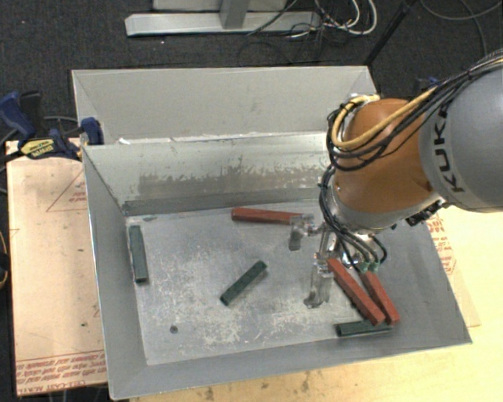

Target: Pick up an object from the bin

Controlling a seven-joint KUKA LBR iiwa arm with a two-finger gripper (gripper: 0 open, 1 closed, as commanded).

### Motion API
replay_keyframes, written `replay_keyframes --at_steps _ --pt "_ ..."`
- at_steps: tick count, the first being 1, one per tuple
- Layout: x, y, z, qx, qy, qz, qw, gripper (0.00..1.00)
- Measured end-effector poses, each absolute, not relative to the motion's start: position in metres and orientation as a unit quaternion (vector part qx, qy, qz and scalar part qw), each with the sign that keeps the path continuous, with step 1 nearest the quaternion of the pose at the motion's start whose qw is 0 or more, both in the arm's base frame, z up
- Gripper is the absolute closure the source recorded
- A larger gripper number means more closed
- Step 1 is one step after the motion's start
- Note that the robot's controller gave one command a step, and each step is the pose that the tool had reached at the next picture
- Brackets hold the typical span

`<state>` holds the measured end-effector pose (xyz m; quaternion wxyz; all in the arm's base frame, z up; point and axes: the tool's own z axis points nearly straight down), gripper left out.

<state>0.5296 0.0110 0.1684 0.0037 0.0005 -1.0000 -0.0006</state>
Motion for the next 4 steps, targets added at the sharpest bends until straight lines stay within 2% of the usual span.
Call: replay_keyframes --at_steps 1,2,3,4 --pt "0.59 0.055 0.154 0.021 -1.0 -0.002 -0.003 0.0" --pt "0.558 0.1 0.068 0.152 -0.988 -0.001 0.002 0.0" --pt "0.56 0.099 0.071 0.151 -0.988 -0.001 -0.001 1.0" --pt "0.577 0.141 0.071 0.418 -0.908 -0.001 -0.002 1.0"
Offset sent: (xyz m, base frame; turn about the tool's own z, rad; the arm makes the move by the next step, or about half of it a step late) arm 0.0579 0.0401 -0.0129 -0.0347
